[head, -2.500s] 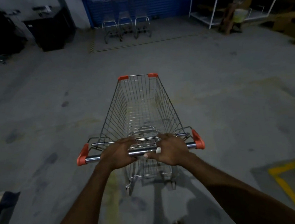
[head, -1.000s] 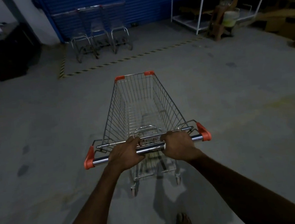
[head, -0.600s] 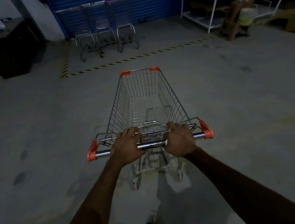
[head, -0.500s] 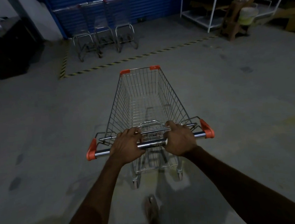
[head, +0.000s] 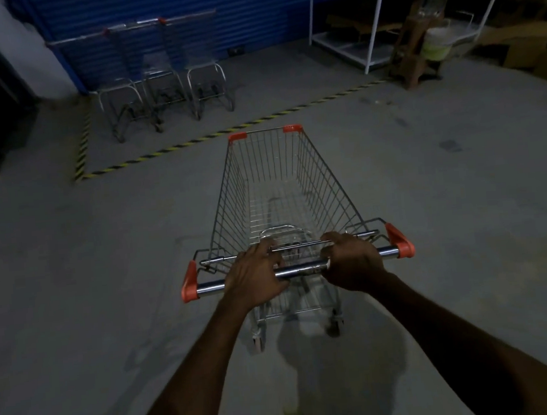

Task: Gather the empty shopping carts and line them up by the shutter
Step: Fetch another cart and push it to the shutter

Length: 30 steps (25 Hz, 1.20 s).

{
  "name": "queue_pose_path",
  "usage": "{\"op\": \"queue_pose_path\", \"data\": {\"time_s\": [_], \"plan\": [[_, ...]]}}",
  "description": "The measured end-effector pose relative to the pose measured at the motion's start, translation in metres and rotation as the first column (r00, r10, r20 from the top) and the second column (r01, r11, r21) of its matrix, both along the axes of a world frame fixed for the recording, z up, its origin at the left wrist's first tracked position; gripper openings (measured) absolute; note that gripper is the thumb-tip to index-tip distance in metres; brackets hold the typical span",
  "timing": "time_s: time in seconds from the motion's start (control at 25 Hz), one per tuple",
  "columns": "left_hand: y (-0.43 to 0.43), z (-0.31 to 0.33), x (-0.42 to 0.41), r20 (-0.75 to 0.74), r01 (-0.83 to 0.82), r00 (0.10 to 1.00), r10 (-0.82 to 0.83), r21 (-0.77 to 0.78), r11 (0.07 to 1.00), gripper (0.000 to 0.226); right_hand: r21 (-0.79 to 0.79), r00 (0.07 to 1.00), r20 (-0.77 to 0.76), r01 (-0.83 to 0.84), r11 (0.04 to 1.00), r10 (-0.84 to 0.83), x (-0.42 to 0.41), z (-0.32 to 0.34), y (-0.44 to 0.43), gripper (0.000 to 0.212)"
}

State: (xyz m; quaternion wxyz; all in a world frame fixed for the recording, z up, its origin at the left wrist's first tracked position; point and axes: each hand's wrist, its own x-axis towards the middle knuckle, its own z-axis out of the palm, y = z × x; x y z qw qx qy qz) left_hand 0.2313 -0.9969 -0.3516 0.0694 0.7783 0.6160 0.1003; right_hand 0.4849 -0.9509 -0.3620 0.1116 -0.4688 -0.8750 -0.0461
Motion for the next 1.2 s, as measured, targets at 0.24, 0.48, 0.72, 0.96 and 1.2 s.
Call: {"op": "queue_pose_path", "data": {"time_s": [0.24, 0.48, 0.72, 0.96, 1.2], "plan": [[0.141, 0.003, -0.023, 0.004, 0.011, 1.000, -0.011, -0.087, 0.996, 0.044, -0.002, 0.999, 0.009, 0.031, 1.000, -0.031, -0.027, 0.006, 0.133, 0.031], [0.276, 0.009, -0.027, -0.001, -0.021, 1.000, 0.021, -0.062, 0.998, 0.043, -0.043, 0.999, -0.030, 0.025, 0.999, -0.026, -0.033, -0.010, 0.284, 0.027], [0.400, 0.016, -0.018, 0.008, -0.088, 0.996, 0.088, -0.061, 0.994, 0.054, 0.095, 0.990, -0.118, -0.071, 0.993, 0.082, -0.027, -0.010, 0.420, 0.017], [0.518, 0.019, -0.020, -0.009, -0.130, 0.992, 0.129, -0.051, 0.990, 0.078, -0.022, 0.997, -0.030, -0.071, 0.997, 0.070, -0.033, 0.001, 0.542, 0.033], [0.644, 0.017, -0.051, -0.027, -0.114, 0.993, 0.112, -0.069, 0.991, 0.081, -0.219, 0.992, 0.069, 0.117, 0.969, -0.104, -0.065, 0.006, 0.663, 0.034]]}}
